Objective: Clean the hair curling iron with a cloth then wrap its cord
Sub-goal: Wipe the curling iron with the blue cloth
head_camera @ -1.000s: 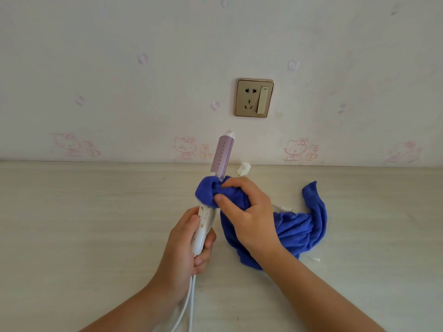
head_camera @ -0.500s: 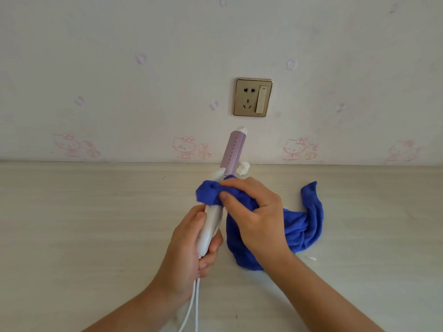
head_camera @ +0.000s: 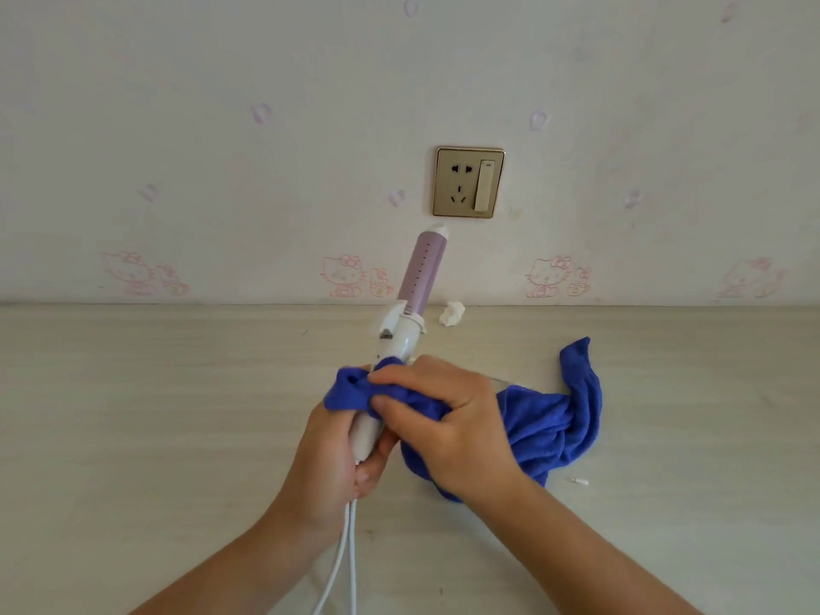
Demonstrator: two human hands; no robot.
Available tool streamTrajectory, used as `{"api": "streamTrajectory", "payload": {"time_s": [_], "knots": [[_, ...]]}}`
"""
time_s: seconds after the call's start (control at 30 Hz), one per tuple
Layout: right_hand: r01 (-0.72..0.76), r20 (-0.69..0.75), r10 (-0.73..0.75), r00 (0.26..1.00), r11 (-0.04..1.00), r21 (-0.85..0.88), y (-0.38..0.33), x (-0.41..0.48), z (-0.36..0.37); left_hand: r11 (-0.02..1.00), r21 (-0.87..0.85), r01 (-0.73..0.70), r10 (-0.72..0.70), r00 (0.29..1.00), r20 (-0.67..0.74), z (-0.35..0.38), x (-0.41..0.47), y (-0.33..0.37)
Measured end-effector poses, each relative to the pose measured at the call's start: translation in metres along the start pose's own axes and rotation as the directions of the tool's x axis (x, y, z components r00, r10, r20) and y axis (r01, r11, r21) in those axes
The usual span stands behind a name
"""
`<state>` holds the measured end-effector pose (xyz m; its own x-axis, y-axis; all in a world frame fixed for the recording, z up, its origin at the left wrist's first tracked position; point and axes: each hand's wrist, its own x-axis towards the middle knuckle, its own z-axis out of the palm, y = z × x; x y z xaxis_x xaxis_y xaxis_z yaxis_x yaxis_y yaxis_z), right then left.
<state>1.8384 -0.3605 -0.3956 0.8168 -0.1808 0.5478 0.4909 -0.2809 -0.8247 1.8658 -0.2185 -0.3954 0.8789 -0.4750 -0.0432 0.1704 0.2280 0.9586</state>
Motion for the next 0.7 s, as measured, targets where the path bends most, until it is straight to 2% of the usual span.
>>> {"api": "streamTrajectory", "payload": {"time_s": [0.03, 0.1, 0.2, 0.27, 0.33, 0.5, 0.57, 0.7], "knots": [[0.003, 0.040, -0.003, 0.999, 1.000, 0.004, -0.001, -0.001, 0.004, 1.000, -0.019, 0.012, -0.012, 1.000, -0.008, -0.003, 0.002, 0.003], [0.010, 0.012, -0.009, 1.000, 1.000, -0.015, -0.002, 0.004, 0.003, 0.999, -0.037, 0.032, -0.031, 0.999, 0.022, -0.005, 0.004, 0.004], [0.001, -0.183, -0.010, 0.983, 0.999, -0.051, -0.002, 0.014, -0.013, 0.999, -0.011, 0.031, -0.030, 0.994, 0.108, 0.001, -0.001, -0.002], [-0.013, -0.256, -0.006, 0.967, 0.997, -0.071, -0.002, 0.017, -0.022, 0.999, 0.014, 0.030, -0.032, 0.988, 0.148, 0.005, -0.004, -0.006], [-0.020, -0.230, 0.004, 0.973, 0.998, -0.067, -0.003, 0.013, -0.020, 0.999, 0.017, 0.028, -0.031, 0.989, 0.146, 0.004, -0.002, -0.004], [0.023, 0.102, -0.019, 0.995, 0.999, -0.030, -0.004, -0.002, 0.008, 0.991, -0.136, -0.019, 0.025, 0.999, 0.042, -0.004, 0.008, 0.009], [0.033, 0.082, -0.027, 0.996, 0.997, -0.076, -0.004, -0.002, 0.009, 0.991, -0.129, -0.032, 0.039, 0.998, 0.051, -0.005, 0.007, 0.008], [-0.032, -0.121, 0.021, 0.992, 0.995, -0.092, -0.002, 0.007, -0.007, 0.999, -0.049, -0.025, 0.033, 0.987, 0.159, -0.001, 0.005, 0.000]]}}
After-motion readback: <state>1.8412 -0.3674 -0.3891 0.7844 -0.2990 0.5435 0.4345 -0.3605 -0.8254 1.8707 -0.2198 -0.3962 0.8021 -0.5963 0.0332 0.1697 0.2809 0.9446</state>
